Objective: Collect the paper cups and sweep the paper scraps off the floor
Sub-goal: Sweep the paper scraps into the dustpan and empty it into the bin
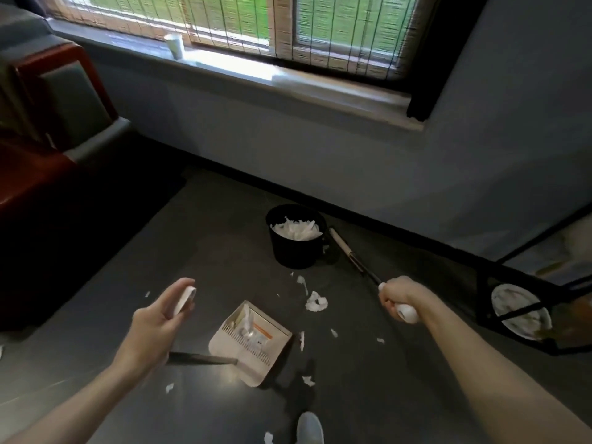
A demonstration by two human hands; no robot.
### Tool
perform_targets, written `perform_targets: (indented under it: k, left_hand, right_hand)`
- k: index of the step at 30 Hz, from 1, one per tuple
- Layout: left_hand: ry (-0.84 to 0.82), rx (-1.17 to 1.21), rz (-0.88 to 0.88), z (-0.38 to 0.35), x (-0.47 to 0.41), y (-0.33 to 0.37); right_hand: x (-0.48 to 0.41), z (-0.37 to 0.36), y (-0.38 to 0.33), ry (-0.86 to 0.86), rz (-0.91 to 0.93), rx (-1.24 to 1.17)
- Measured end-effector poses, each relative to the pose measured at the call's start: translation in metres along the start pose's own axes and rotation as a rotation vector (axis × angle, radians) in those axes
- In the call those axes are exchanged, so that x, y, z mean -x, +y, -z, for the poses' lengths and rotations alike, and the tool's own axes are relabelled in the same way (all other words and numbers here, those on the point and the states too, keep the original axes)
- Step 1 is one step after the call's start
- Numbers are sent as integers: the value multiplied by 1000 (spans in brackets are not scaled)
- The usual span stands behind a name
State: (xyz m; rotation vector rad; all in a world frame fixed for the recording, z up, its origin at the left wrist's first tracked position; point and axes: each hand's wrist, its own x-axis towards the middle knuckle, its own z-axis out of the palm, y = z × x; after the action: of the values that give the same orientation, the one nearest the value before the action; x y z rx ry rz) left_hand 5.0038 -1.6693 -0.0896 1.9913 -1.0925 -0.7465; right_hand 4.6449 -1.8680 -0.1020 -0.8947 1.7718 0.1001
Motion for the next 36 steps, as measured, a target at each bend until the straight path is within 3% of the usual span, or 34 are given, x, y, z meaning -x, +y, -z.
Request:
perform_targets:
  k: [7, 15, 22, 28, 36]
  left_hand:
    - [126, -1, 36, -15, -23, 1]
    - [145, -65, -4, -17, -34, -9]
    - [57, -71, -66, 7, -17, -33]
    - [-57, -16, -124, 46, 23, -64]
    - [-95, -16, -111, 92, 54, -102]
  right_hand:
    - [-110, 18, -61, 30, 169, 338]
    - [-129, -14, -55, -106, 65, 579]
    - [-68, -50, 23, -150, -93, 295]
    - [30, -108, 98, -189, -152, 224]
    - [132, -168, 135, -152, -93, -7]
